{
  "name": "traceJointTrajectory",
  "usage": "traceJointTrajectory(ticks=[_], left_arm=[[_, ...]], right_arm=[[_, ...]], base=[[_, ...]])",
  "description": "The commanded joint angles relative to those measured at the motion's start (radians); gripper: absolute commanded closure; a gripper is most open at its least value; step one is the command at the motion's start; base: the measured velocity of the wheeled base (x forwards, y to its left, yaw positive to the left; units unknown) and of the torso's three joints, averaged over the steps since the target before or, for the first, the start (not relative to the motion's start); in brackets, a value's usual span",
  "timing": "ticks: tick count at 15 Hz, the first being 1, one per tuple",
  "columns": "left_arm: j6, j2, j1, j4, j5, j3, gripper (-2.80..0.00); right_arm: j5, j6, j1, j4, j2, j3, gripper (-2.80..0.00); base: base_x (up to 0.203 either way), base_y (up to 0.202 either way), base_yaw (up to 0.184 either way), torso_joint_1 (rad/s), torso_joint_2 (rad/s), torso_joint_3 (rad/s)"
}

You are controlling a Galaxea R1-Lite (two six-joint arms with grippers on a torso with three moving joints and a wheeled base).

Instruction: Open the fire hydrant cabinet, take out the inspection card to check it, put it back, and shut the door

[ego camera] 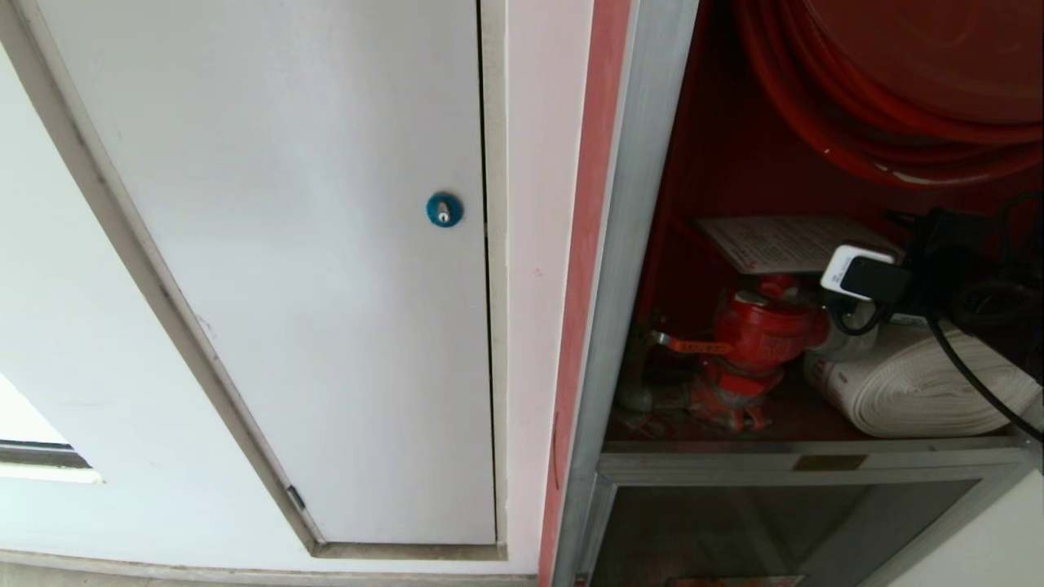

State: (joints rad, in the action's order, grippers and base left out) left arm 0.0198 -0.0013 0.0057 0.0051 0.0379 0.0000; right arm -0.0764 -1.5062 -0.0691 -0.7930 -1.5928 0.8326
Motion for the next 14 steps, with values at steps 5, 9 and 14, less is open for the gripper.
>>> traceJointTrajectory(ticks=[5,9,14], left_arm=[[0.000,0.001,0.000,0.001,0.000,0.000,0.00],[0.000,0.001,0.000,0.001,0.000,0.000,0.00],[0.000,0.001,0.000,0.001,0.000,0.000,0.00]], right_arm=[[0.000,-0.012,-0.001,-0.022,0.005,-0.003,0.00],[0.000,-0.012,0.000,-0.023,0.008,-0.010,0.00],[0.000,-0.012,0.000,-0.022,0.065,-0.037,0.00]], base=[[0.000,0.000,0.000,0.000,0.00,0.000],[0.000,0.000,0.000,0.000,0.00,0.000],[0.000,0.000,0.000,0.000,0.00,0.000]])
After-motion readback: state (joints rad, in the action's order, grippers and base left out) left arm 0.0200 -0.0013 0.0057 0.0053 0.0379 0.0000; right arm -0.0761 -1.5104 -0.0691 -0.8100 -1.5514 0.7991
